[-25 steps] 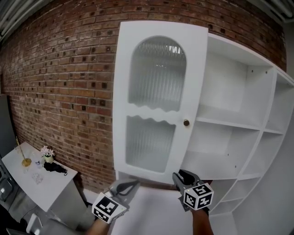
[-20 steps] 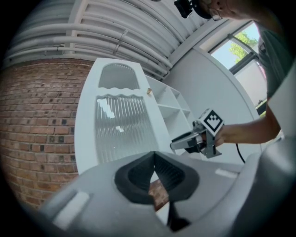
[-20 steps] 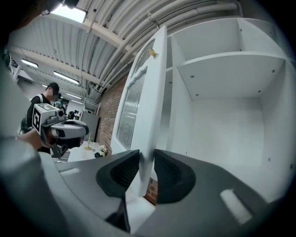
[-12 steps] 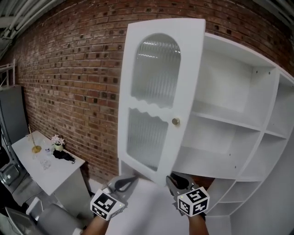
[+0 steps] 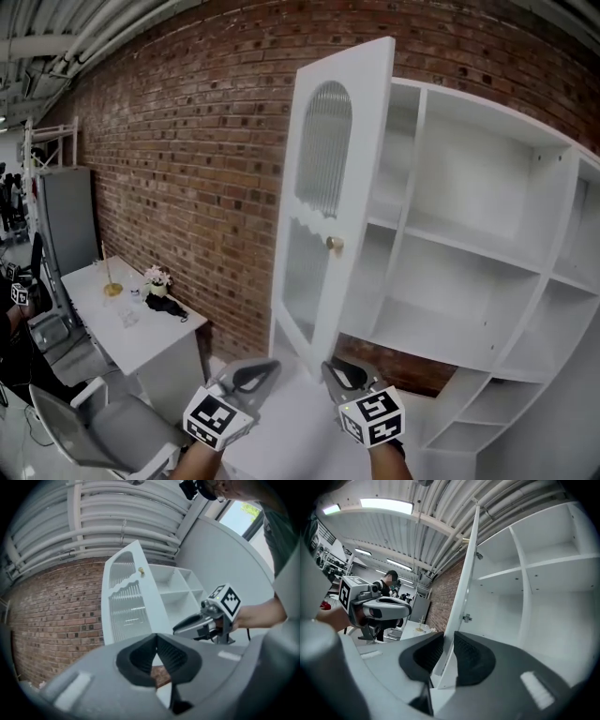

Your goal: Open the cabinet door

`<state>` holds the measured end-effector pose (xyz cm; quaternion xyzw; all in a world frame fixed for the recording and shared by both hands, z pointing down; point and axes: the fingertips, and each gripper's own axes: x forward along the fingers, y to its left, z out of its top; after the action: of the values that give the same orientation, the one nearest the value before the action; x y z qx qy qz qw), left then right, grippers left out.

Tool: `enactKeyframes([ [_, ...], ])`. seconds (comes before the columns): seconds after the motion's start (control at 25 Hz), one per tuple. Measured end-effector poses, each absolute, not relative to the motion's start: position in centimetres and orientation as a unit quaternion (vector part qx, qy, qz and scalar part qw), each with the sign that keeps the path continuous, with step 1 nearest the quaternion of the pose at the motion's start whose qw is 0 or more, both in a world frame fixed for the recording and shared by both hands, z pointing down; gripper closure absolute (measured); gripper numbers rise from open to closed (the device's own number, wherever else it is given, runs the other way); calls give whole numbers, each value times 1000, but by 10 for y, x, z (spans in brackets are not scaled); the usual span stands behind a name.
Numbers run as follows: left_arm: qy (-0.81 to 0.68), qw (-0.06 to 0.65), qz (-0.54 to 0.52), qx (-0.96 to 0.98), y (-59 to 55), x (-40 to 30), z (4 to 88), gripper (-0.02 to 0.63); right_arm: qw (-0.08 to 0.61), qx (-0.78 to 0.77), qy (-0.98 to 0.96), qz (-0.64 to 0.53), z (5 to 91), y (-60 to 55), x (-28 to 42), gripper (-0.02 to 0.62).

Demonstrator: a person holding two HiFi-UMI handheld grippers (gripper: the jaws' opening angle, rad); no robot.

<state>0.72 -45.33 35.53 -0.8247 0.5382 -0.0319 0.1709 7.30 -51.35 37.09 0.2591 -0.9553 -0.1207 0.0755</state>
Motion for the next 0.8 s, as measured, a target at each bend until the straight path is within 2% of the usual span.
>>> enactKeyframes([
  [0.36,562,175,-36,-808,-414,-24,356,604,54,189,-971,-133,373,-452,5,566],
  [0.6,556,173,-47,-812,-399,-53,352,604,47,180,-974,-130,369,-431,-40,566],
  [0.8,558,167,-49,-811,-388,-81,357,604,49,181,-974,-128,372,-419,-73,591],
])
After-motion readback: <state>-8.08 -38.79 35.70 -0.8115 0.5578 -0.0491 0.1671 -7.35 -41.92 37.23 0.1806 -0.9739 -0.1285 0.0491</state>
